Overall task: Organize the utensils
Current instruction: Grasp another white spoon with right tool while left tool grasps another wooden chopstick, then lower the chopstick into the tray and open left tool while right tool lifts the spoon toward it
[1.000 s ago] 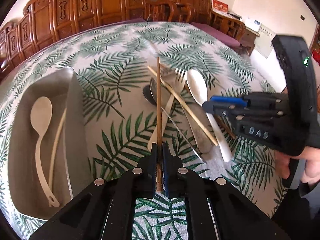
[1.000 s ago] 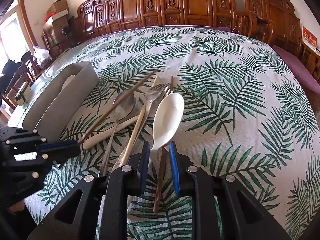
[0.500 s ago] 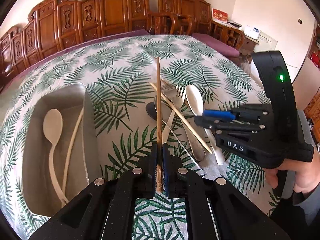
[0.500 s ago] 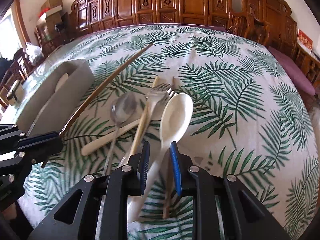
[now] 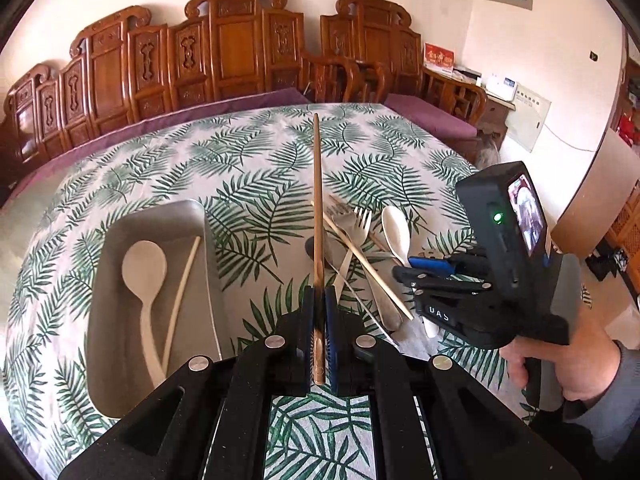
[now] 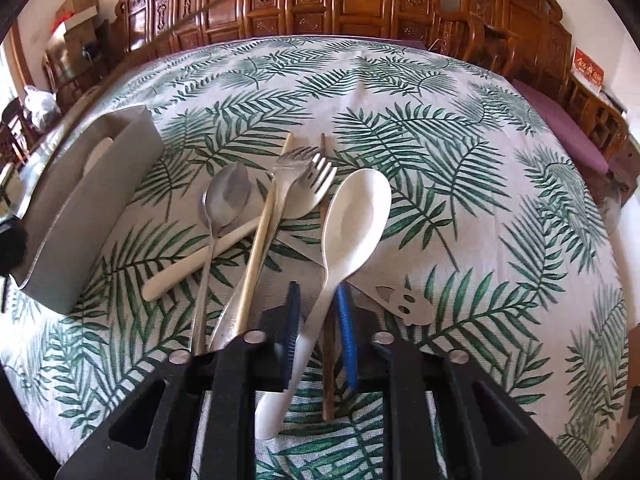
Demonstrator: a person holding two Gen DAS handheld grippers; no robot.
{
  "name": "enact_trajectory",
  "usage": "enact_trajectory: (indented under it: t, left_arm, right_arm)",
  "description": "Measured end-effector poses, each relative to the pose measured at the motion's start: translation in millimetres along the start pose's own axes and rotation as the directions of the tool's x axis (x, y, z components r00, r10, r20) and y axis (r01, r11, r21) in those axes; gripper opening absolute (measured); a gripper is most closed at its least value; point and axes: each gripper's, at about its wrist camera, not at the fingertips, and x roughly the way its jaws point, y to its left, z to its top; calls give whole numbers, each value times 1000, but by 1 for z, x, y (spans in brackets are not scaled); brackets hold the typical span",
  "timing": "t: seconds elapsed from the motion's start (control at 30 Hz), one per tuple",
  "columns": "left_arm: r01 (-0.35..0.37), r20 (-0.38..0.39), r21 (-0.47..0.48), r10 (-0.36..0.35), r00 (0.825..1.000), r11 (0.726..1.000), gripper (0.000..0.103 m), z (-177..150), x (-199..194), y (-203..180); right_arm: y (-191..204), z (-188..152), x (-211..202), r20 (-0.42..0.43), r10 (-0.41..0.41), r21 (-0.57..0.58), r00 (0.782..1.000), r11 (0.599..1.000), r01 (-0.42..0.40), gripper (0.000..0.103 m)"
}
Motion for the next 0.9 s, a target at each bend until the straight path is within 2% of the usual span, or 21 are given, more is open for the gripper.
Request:
enact_trajectory:
  t: [0.03, 0.17, 0.37, 0.57, 0.9]
  left_arm:
    - [-2, 5, 0, 2, 1000, 1000, 4, 0, -2, 1]
    - [-2, 16, -4, 2, 1000, 1000, 4, 0, -11, 6]
    - [3, 17, -9, -3, 1000, 1000, 4, -4, -23, 19]
    - [-7, 0, -53, 7, 1000, 999, 4, -14, -33, 41]
    - [-70, -13, -156, 69, 998, 985, 4, -25, -42, 88]
  right_arm:
    - [-2, 0, -2, 3, -6, 3, 1000, 1000, 6, 9]
    - [-7, 0, -14, 17, -10, 2, 1000, 1000, 10, 8]
    - [-6, 3, -49, 79, 29, 30, 996, 999, -32, 9]
    - [24, 12, -78, 123, 86, -20, 989, 996, -84, 9]
    - [83, 27, -98, 143, 172, -113, 975, 981, -157, 9]
